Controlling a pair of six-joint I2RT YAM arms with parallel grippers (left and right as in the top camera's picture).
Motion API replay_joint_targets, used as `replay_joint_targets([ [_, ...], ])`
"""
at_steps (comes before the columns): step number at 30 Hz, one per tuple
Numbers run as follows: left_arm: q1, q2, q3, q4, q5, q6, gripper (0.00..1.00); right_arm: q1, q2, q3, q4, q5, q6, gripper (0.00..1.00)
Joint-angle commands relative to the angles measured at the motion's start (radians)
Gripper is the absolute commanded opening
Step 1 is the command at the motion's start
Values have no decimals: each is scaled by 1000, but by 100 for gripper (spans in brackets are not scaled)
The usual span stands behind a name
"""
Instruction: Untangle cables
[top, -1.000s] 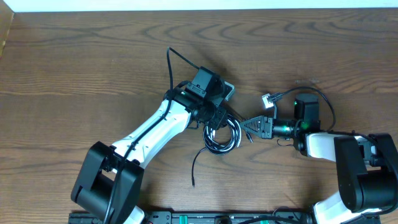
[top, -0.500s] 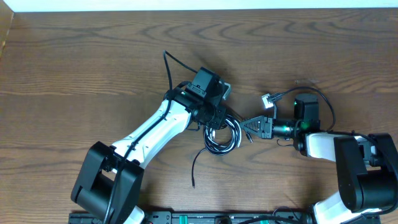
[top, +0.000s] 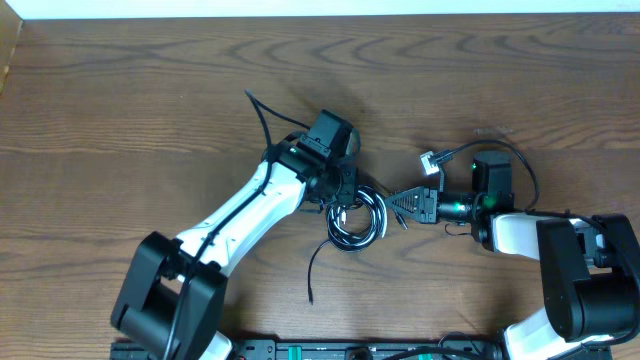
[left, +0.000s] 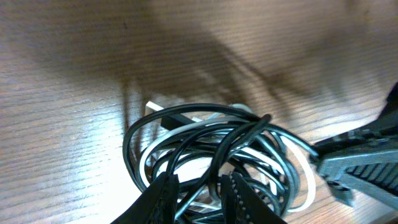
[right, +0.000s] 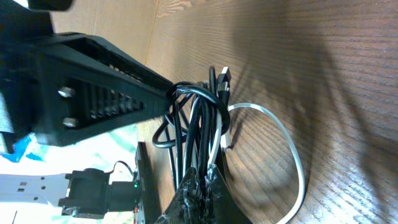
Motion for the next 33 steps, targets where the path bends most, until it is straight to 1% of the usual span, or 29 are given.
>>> replay_joint_targets([
  [1, -13, -41, 5, 4, -26, -51, 27, 5, -6, 3, 0, -10, -23, 1],
  [3, -30, -35, 1, 5, -60, -74, 27, 6, -6, 3, 0, -10, -23, 1],
  [6, -64, -32, -13, 8, -133, -143, 27, 10, -6, 3, 0, -10, -23, 1],
  [8, -85, -32, -18, 8, -176, -163, 27, 12, -6, 3, 0, -10, -23, 1],
  [12, -106, -32, -29, 8, -250, -217, 23, 12, -6, 3, 0, -10, -23, 1],
  [14, -107, -29, -39, 8, -252, -245, 22, 12, -6, 3, 0, -10, -23, 1],
  [22, -110, -29, -61, 48, -241, -256, 22, 12, -6, 3, 0, -10, -23, 1],
  [26, -116, -26, -66, 59, -240, -285, 22, 12, -6, 3, 0, -10, -23, 1],
  [33, -122, 27, -83, 89, -237, -296, 22, 12, -6, 3, 0, -10, -23, 1],
])
